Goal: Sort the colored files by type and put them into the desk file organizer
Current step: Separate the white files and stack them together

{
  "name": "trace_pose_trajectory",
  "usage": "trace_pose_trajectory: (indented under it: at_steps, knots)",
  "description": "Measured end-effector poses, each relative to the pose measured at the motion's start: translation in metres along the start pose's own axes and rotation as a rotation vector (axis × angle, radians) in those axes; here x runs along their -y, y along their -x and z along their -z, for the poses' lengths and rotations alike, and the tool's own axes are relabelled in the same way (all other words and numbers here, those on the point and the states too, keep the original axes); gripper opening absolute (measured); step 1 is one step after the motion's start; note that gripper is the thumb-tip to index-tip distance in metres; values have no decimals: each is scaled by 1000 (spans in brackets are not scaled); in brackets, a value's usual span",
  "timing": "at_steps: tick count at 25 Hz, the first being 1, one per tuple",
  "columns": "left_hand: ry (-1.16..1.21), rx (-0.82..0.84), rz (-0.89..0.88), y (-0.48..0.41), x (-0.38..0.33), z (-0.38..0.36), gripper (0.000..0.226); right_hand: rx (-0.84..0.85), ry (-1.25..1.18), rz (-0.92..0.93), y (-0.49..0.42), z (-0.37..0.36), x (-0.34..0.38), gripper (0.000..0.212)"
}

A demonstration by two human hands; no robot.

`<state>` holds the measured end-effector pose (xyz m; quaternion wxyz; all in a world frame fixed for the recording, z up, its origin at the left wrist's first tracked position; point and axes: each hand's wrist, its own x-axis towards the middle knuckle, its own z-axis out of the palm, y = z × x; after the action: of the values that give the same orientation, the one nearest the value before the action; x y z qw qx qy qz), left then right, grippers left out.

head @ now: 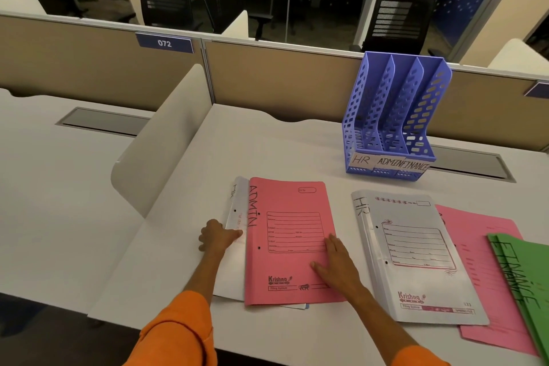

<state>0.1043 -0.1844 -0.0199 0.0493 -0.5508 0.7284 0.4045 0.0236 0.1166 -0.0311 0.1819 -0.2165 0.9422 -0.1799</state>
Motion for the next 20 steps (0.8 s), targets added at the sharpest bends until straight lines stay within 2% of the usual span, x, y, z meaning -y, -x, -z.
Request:
trace_pose_trajectory:
  at_steps: [4,7,14,20]
  knots:
    - [125,31,-120,7,-6,13,48,13,-21,4,2,1,-1,88]
    - [171,1,-127,19,-18,39,44,18,-27,6,4,1,-2,88]
    - [20,-275,-239,56,-54,112,49,13,-10,19,2,-1,-4,87]
    - [-70,-472,-370,111,-83,130,40,4,41,31,1,0,-4,88]
